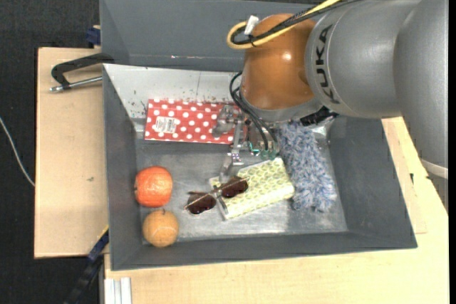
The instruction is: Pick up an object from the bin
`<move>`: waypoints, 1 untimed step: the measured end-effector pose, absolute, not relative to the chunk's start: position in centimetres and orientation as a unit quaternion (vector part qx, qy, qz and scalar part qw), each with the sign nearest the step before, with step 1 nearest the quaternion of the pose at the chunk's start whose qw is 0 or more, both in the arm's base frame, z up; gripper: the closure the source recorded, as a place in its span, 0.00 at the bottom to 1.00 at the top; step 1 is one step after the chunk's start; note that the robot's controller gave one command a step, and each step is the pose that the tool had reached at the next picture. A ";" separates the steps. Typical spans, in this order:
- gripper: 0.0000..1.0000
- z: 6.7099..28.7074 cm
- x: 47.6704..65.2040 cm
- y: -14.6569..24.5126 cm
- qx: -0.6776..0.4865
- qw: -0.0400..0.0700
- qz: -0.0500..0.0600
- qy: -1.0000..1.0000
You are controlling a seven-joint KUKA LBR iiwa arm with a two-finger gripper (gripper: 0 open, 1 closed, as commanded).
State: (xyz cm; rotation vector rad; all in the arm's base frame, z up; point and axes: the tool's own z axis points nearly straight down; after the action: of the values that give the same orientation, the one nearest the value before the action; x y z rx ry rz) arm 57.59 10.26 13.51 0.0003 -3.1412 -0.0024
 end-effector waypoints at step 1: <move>1.00 7.9 51.7 8.6 0.046 -0.017 -0.003 -0.999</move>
Offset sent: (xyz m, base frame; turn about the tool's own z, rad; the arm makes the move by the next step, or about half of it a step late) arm 0.0000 0.0000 0.0000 0.0000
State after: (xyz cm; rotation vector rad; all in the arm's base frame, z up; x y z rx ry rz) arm 51.72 8.63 7.88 0.1452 -3.1728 -0.0106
